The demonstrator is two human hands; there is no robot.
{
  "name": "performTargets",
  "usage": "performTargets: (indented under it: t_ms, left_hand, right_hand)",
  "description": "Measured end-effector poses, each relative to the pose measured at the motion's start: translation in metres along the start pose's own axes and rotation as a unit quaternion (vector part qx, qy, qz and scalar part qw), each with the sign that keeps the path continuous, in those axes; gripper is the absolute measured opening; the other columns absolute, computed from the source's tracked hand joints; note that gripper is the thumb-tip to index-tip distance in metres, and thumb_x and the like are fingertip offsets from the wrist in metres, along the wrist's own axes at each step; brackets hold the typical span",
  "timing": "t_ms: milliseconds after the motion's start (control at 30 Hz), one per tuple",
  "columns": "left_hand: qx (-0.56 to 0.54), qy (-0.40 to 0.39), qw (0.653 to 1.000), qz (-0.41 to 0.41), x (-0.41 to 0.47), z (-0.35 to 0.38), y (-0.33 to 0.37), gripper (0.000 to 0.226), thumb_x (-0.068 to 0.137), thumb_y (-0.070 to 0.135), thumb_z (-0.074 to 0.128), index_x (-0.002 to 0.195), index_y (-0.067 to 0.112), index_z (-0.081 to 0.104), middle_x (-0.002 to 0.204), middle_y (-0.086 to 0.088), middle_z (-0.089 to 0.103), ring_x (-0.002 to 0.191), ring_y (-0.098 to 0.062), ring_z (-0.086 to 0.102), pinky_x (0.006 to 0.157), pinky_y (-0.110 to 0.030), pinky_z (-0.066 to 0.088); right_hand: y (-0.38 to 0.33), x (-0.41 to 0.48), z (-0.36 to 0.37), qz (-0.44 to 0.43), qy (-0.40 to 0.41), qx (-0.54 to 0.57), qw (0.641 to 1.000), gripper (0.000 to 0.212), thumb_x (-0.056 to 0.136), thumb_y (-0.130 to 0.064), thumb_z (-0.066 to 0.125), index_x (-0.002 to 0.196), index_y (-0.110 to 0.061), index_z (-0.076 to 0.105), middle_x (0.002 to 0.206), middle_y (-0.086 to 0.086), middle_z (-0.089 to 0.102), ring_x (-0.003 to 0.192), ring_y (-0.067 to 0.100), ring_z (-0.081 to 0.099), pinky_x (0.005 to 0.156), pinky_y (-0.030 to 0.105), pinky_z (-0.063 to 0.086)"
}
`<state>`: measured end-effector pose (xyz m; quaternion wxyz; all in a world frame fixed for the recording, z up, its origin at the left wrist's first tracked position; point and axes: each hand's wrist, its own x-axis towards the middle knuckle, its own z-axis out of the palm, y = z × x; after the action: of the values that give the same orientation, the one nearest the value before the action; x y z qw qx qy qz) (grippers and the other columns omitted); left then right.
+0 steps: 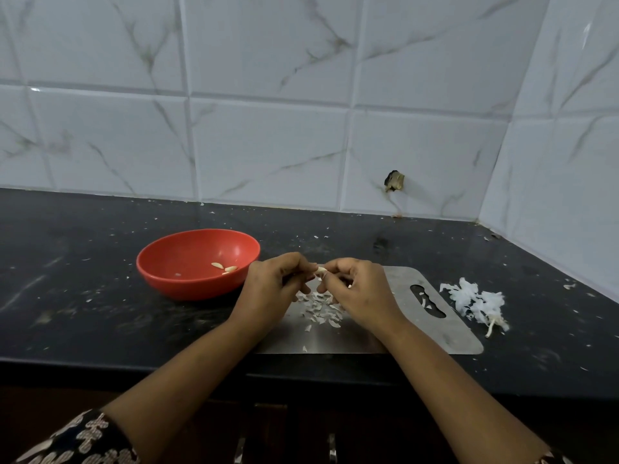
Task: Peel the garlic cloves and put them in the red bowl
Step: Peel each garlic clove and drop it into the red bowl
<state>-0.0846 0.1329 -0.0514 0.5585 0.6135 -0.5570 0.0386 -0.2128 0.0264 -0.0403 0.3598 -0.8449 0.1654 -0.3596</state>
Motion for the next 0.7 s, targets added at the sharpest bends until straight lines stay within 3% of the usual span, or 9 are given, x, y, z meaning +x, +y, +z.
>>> performTargets:
  t_ms: [100, 300, 433, 600, 700]
  left_hand:
    - [-0.008, 0.007, 1.0, -0.02, 0.0002, -0.0008, 0.0028, 0.031, 0.085, -0.003, 0.066, 0.08, 0.028, 0.066, 0.079, 0.009, 0.07, 0.065, -0.005, 0.069, 0.052, -0.019, 0.052]
    - [-0.016, 0.028, 0.999, -0.026, 0.0012, -0.0027, 0.0033, 0.035, 0.084, -0.005, 0.065, 0.077, 0.029, 0.066, 0.083, 0.012, 0.071, 0.064, -0.006, 0.069, 0.051, -0.022, 0.053]
    - [-0.01, 0.022, 1.0, -0.009, 0.001, -0.0021, 0.0016, 0.033, 0.083, -0.009, 0.065, 0.083, 0.024, 0.069, 0.088, 0.011, 0.071, 0.066, -0.006, 0.069, 0.054, -0.016, 0.051]
    - [-0.092, 0.018, 0.995, -0.035, 0.0028, -0.0004, 0.0055, 0.037, 0.084, -0.006, 0.066, 0.095, 0.029, 0.066, 0.095, 0.004, 0.073, 0.077, -0.009, 0.072, 0.06, -0.02, 0.054]
    - [-0.142, 0.0, 0.988, -0.065, 0.0032, -0.0007, 0.0049, 0.03, 0.085, 0.001, 0.067, 0.102, 0.025, 0.067, 0.097, 0.0, 0.074, 0.083, -0.014, 0.072, 0.063, -0.024, 0.056]
  right_hand:
    - [0.0006, -0.0001, 0.0, -0.006, 0.002, -0.014, 1.0, 0.014, 0.092, -0.012, 0.061, 0.098, -0.012, 0.074, 0.072, -0.003, 0.072, 0.051, 0.008, 0.057, 0.048, 0.02, 0.045]
    - [-0.0016, -0.0011, 0.0002, 0.005, 0.001, 0.011, 1.0, 0.017, 0.093, -0.01, 0.057, 0.094, -0.016, 0.073, 0.072, -0.002, 0.071, 0.055, 0.018, 0.06, 0.053, 0.037, 0.052]
    - [-0.0013, -0.0003, 0.0004, 0.018, -0.032, 0.051, 0.998, 0.012, 0.094, -0.02, 0.062, 0.099, -0.014, 0.071, 0.075, -0.002, 0.071, 0.055, 0.004, 0.06, 0.05, 0.022, 0.052]
    - [0.0, 0.0017, -0.0014, 0.014, -0.006, 0.089, 0.996, 0.012, 0.09, -0.014, 0.068, 0.1, -0.01, 0.074, 0.074, 0.003, 0.071, 0.055, 0.006, 0.059, 0.048, 0.023, 0.052]
    - [-0.0004, 0.0025, -0.002, -0.004, 0.023, 0.097, 0.995, 0.012, 0.083, -0.011, 0.074, 0.095, -0.013, 0.075, 0.07, -0.008, 0.068, 0.059, 0.002, 0.06, 0.05, 0.015, 0.047]
